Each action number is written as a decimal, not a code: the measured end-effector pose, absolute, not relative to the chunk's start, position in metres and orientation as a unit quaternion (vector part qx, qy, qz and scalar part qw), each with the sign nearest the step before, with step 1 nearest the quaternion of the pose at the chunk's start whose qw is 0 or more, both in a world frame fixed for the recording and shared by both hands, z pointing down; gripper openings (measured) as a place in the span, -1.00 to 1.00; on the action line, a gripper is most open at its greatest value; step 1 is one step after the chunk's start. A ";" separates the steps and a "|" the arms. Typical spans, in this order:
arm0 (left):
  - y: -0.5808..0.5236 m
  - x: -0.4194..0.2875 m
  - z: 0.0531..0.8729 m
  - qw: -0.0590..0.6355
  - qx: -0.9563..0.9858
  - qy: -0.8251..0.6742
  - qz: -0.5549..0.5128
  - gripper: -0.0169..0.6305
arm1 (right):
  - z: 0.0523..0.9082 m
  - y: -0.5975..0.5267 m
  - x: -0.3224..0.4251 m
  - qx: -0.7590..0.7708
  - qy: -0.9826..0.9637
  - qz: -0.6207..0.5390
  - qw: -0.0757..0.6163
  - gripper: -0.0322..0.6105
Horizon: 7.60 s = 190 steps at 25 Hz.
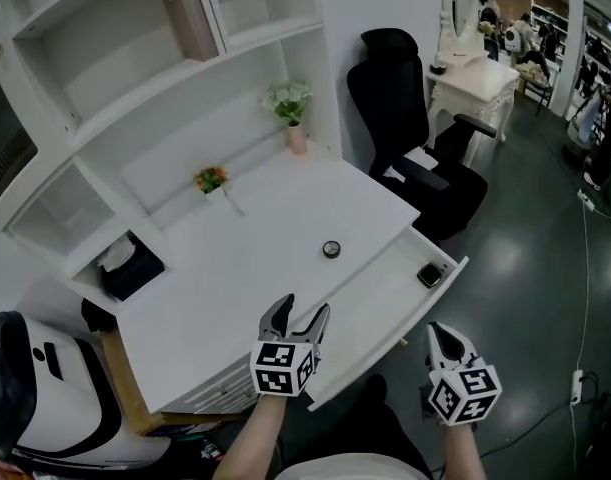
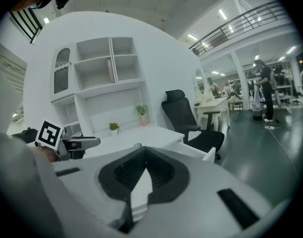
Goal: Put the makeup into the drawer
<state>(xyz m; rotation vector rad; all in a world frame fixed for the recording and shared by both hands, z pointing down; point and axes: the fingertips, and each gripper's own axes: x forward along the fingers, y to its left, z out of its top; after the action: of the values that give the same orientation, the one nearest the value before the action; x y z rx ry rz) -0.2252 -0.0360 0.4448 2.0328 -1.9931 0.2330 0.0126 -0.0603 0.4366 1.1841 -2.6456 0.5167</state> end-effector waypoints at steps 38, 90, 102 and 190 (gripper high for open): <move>-0.209 -0.267 0.546 0.221 0.659 -0.697 0.178 -0.04 | 0.496 -0.209 -0.039 0.330 -0.899 0.230 0.173 -0.89; -0.229 -0.245 0.542 0.207 0.668 -0.672 0.244 -0.24 | 0.496 -0.214 -0.014 0.349 -0.889 0.249 0.161 -0.89; -0.191 -0.213 0.495 0.163 0.702 -0.661 0.209 -0.24 | 0.483 -0.179 -0.012 0.351 -0.894 0.234 0.148 -0.89; -0.248 -0.051 0.708 0.249 0.766 -0.474 0.355 -0.24 | 0.539 -0.176 0.129 0.492 -0.796 0.310 0.169 -0.89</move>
<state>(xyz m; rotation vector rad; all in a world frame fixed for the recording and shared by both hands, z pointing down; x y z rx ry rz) -0.0506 -0.2478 0.7084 2.0864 -1.2920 0.9680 0.1292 -0.1765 0.5394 1.3977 -2.2627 0.8811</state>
